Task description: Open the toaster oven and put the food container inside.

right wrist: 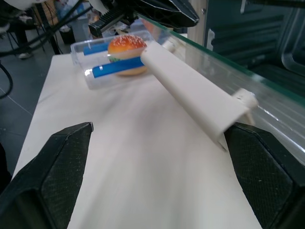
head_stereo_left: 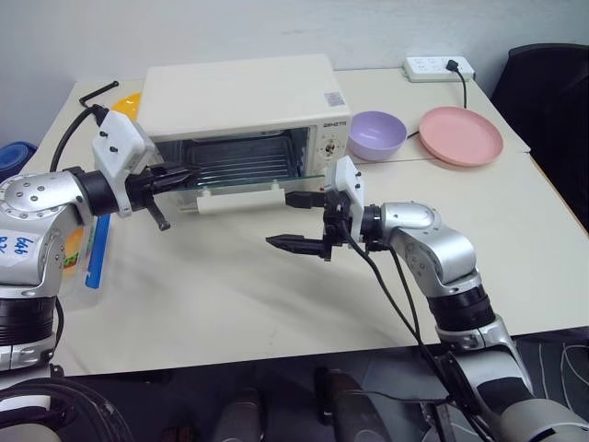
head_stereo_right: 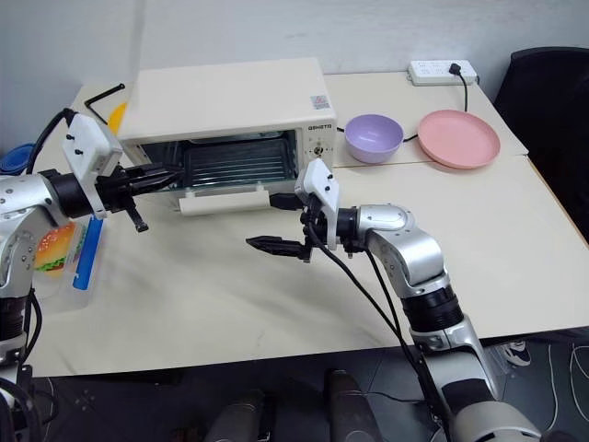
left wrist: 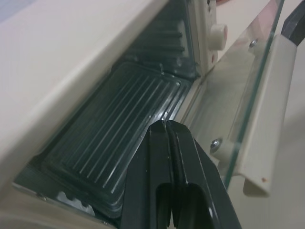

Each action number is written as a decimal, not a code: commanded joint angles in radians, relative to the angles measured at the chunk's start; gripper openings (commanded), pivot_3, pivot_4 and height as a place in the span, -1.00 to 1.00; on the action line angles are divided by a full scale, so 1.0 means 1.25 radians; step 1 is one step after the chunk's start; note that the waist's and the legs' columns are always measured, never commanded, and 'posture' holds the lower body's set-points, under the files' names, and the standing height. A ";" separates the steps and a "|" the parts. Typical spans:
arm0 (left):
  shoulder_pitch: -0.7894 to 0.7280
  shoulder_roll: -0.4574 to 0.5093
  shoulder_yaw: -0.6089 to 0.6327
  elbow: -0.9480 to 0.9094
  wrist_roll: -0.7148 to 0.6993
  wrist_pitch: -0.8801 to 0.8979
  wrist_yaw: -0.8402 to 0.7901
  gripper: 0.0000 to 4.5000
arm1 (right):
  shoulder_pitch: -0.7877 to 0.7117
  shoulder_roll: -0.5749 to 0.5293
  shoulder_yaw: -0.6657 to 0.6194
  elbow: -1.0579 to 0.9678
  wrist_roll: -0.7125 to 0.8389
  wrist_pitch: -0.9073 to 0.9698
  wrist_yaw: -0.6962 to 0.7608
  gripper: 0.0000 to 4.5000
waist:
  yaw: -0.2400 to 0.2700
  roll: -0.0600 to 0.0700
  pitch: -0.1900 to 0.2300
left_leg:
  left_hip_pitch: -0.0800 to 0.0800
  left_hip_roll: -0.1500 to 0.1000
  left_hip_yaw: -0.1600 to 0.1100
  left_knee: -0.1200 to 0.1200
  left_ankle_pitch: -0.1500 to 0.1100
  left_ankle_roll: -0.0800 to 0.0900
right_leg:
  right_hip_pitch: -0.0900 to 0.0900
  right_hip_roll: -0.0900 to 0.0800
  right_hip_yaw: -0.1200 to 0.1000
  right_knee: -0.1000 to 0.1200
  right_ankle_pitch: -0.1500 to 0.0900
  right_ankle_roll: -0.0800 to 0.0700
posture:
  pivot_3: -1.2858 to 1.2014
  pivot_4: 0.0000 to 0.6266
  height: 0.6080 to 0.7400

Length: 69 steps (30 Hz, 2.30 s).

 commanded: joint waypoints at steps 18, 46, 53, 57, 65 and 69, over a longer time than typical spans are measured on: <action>0.281 0.022 0.039 -0.198 0.015 0.076 -0.019 -0.98 | 0.257 -0.300 -0.278 -0.332 0.252 0.201 -0.026 1.00 | 0.004 -0.001 0.000 | 0.003 0.001 0.002 0.000 0.000 0.001 | 0.002 0.002 0.003 -0.001 0.000 0.000 | 0.03 -0.52 1.00; 0.790 -0.503 0.743 -0.611 -0.629 0.363 0.618 0.98 | 0.008 -0.250 -0.111 -0.130 0.272 0.165 0.088 1.00 | 0.007 -0.007 -0.002 | 0.011 0.002 -0.003 0.001 -0.001 0.002 | 0.014 0.000 0.001 -0.007 -0.001 -0.001 | 0.03 -0.52 1.00; 0.849 -0.438 0.763 -0.506 -0.908 0.276 0.877 0.98 | -0.027 -0.222 -0.075 -0.076 0.238 0.138 0.117 1.00 | 0.008 -0.009 -0.004 | 0.012 0.002 -0.004 0.001 -0.002 0.002 | 0.015 0.000 0.001 -0.007 -0.002 -0.002 | 0.03 -0.52 1.00; 0.840 -0.382 0.741 -0.448 -1.048 0.200 1.047 0.98 | -0.025 -0.213 -0.074 -0.072 0.234 0.137 0.112 1.00 | 0.007 -0.009 -0.004 | 0.012 0.002 -0.004 0.000 -0.002 0.001 | 0.015 0.000 0.001 -0.007 -0.002 -0.003 | 0.03 -0.52 1.00; 0.754 -0.240 0.650 -0.221 -1.194 0.123 1.357 0.98 | 0.020 -0.202 -0.107 -0.118 0.245 0.156 0.054 1.00 | 0.008 -0.010 -0.004 | 0.012 0.002 -0.006 -0.001 -0.002 0.001 | 0.015 0.000 0.000 -0.006 -0.003 -0.004 | 0.03 -0.52 1.00; 0.683 -0.158 0.622 -0.144 -1.205 0.133 1.366 0.98 | 0.043 -0.203 -0.118 -0.146 0.256 0.164 0.031 1.00 | 0.008 -0.010 -0.005 | 0.012 0.002 -0.006 -0.001 -0.002 0.000 | 0.015 0.000 0.000 -0.006 -0.003 -0.004 | 0.03 -0.52 1.00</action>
